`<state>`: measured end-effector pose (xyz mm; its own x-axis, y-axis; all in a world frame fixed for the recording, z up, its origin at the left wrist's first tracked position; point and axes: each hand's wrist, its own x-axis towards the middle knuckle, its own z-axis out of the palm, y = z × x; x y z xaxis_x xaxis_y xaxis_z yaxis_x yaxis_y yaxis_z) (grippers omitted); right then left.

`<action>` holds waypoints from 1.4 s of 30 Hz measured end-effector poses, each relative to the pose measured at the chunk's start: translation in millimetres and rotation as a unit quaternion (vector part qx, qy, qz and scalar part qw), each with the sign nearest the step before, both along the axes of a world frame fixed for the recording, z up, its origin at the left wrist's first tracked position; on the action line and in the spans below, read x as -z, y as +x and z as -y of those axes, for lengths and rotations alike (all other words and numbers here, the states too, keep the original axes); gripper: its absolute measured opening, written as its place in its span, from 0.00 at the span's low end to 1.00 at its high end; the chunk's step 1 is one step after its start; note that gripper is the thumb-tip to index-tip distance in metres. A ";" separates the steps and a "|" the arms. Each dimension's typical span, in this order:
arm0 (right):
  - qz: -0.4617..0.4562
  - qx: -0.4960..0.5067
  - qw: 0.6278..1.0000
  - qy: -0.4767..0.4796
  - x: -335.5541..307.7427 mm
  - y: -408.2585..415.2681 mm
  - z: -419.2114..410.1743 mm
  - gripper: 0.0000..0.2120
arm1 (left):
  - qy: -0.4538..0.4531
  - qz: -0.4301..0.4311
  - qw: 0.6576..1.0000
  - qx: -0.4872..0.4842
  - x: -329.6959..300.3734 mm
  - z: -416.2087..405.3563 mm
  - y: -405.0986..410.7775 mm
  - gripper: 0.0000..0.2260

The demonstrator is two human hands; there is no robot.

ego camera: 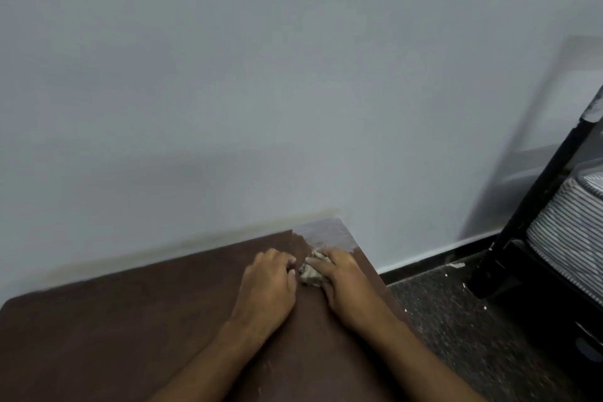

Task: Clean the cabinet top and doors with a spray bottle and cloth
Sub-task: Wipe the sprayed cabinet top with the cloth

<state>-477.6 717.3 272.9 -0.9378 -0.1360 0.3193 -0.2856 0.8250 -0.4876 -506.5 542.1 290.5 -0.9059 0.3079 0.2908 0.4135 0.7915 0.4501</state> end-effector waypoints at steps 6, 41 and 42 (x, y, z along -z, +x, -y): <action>0.008 0.052 0.995 0.082 -0.7 -79.1 27.8 0.27 | -0.049 0.010 0.999 -0.016 -12.2 -3.2 -24.3 0.16; -0.001 -0.008 1.000 0.027 1.1 64.7 -59.5 0.18 | 0.008 0.005 0.997 0.071 -1.3 -41.9 -23.3 0.15; -0.002 -0.010 0.999 0.032 2.4 74.1 -63.0 0.19 | 0.014 0.004 0.997 0.080 -1.1 -44.5 -20.7 0.14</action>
